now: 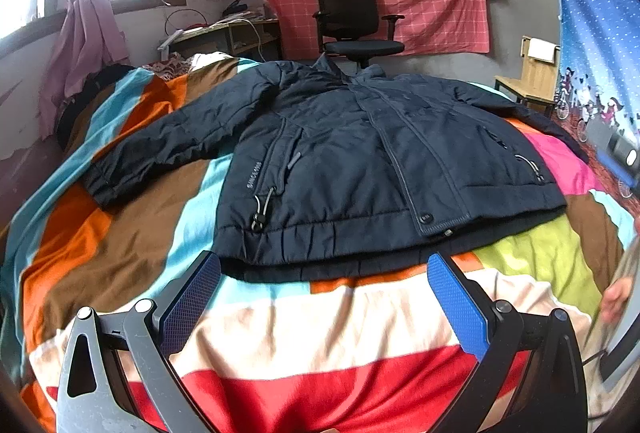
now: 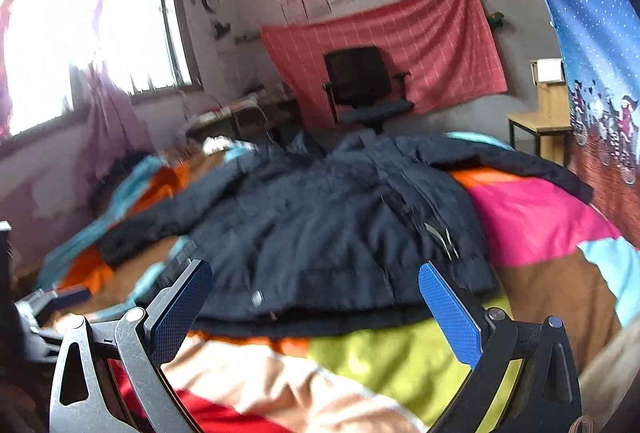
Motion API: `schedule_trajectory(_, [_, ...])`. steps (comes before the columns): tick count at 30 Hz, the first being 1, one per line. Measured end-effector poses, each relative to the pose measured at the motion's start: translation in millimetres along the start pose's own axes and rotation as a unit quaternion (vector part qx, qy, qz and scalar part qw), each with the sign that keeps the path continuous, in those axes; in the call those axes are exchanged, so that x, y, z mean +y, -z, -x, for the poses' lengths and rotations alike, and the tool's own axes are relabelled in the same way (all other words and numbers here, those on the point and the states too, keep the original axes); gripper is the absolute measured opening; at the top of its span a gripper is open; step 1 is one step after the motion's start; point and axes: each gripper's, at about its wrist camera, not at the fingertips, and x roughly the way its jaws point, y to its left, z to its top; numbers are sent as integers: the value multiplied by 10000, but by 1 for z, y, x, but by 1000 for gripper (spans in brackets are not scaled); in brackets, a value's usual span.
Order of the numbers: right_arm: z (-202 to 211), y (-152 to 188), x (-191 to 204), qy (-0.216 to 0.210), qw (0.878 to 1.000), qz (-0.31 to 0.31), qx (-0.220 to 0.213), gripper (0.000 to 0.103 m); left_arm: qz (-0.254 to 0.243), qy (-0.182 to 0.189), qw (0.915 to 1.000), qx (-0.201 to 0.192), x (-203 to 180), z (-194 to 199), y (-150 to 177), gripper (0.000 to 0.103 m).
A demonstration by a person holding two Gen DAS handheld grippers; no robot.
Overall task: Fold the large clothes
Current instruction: 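Grasp the jacket sleeve cuff with the right gripper and lift it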
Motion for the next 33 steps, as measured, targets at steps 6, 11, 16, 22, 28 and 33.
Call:
schedule_trajectory(6, [-11, -39, -13, -427, 9987, 216, -194, 103, 1, 11, 9999, 100, -4, -14, -21, 101])
schedule_trajectory(11, [-36, -70, -45, -484, 9987, 40, -176, 103, -21, 162, 9996, 243, -15, -34, -48, 101])
schedule_trajectory(16, [-85, -97, -107, -215, 9956, -887, 200, 103, -61, 257, 9992, 285, -22, -54, -79, 101])
schedule_trajectory(22, [-110, -114, -168, 888, 9875, -1227, 425, 103, -325, 329, 9978, 479, -35, -92, -122, 101])
schedule_trajectory(28, [-122, -109, -248, 1366, 9611, -2388, 249, 103, -768, 188, 9955, 514, -57, -140, -172, 101])
schedule_trajectory(33, [-129, -92, -316, 2132, 9125, -3478, 320, 103, -941, 103, 9931, 696, -82, -193, -211, 101])
